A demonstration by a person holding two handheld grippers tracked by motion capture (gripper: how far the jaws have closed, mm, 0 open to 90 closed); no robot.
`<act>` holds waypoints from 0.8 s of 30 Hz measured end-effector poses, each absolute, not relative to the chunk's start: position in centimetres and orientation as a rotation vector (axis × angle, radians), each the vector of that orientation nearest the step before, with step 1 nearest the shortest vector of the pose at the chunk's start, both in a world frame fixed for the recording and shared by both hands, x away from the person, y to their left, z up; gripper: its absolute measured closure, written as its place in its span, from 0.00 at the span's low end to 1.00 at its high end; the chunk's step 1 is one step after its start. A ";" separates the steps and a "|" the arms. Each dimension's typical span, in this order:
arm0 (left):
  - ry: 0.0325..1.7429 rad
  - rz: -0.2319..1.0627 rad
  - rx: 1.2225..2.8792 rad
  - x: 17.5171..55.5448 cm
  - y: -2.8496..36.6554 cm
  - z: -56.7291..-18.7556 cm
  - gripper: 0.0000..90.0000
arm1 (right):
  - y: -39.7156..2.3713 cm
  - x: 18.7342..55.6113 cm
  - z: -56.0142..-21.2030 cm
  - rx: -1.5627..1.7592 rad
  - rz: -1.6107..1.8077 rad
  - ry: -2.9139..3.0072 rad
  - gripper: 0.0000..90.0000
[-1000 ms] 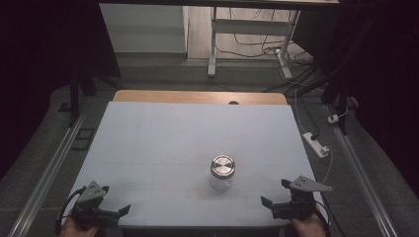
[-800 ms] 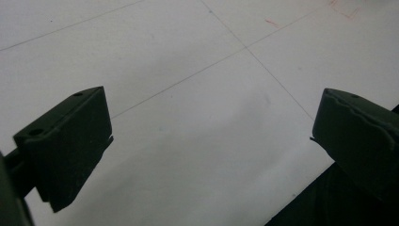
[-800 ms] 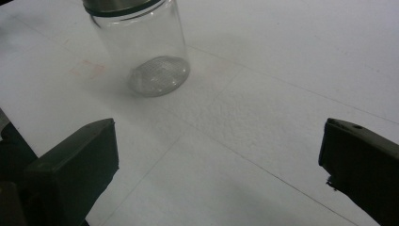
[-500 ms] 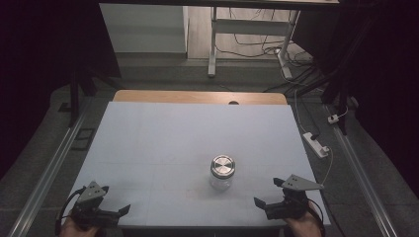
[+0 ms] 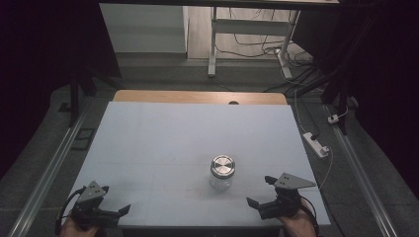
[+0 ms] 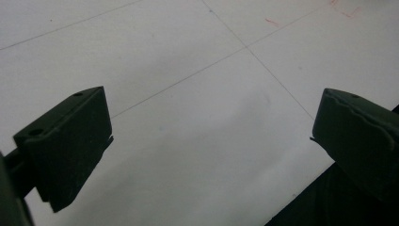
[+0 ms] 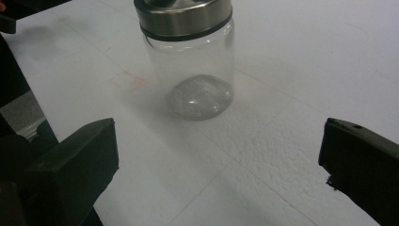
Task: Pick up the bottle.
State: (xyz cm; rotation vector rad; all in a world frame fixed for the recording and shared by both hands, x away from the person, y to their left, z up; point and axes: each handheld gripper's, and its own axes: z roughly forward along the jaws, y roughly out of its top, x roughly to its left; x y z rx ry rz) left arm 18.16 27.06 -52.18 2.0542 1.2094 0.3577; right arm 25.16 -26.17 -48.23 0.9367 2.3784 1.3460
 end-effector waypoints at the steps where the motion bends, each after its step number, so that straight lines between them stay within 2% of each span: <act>1: 1.209 0.359 2.054 18.2 27.1 -52.2 0.00 | -26.0 25.2 -48.3 0.935 1.350 2.384 0.00; 24: 1.202 0.354 2.061 18.2 27.1 -52.2 0.00 | -23.1 27.2 -49.0 0.888 1.304 2.466 0.00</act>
